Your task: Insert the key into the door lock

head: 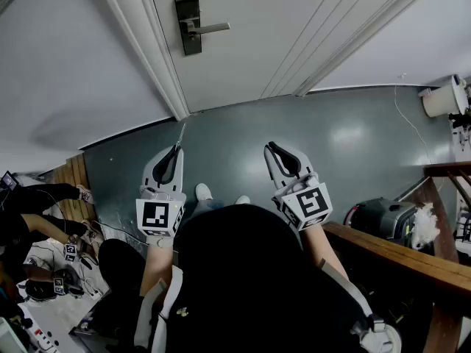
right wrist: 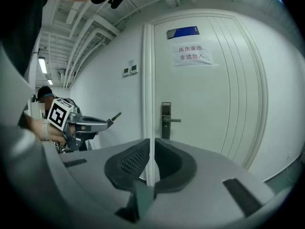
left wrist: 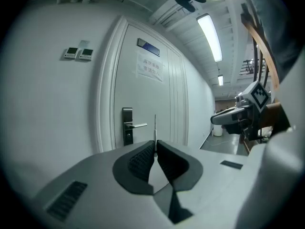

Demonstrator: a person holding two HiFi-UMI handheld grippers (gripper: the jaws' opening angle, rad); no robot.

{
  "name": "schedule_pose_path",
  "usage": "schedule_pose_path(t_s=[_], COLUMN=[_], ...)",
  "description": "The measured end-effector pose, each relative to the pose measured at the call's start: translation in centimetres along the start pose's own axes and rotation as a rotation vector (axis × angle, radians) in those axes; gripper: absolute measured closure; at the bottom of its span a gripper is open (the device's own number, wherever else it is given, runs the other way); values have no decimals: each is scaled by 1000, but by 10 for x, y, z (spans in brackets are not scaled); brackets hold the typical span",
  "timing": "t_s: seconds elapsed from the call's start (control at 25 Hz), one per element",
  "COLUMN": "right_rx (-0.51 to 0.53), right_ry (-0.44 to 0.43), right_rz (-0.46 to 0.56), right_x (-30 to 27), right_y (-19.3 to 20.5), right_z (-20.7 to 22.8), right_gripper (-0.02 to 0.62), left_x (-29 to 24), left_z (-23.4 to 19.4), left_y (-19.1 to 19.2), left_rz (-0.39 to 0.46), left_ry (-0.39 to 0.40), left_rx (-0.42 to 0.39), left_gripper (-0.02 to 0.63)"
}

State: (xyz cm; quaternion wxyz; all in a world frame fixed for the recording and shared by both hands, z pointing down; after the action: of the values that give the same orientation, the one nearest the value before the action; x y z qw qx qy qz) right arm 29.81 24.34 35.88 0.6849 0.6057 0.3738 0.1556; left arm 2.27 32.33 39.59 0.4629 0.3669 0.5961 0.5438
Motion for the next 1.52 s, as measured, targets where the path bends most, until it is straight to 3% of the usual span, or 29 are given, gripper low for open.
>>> schedule_pose_path(t_s=[0.52,0.8,1.24,1.52], right_rx=[25,83,94,82], right_ry=[-23,-29,-85,-178], right_rz=[5,-22,-7,-15], right_x=[-80,-114,-171,-225], right_y=[-17,-25,-39,-53], right_z=[-68,-81,-44,10], right_gripper=[568,568,568,568], left_x=[39,41,-4,-66], left_z=[-98,-132,-155,-166], left_y=[23,43,41,29], left_rz=[-4,-24,-46,-92], left_ry=[-1,2,-40,-100], left_rx=[61,107,106,99], left_gripper=[580,580,580,580])
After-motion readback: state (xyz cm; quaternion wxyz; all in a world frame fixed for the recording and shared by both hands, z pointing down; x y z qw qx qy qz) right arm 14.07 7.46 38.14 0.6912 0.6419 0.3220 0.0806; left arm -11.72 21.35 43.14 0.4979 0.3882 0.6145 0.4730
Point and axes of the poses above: the fingertips, and each gripper's own axes: x backward along the fingers, z to its right, y out of its underside, the point moved 9 cm from there along x, backward along the fingers, and after that the axes turned 6 degrees about y, right-handed, at the moved point
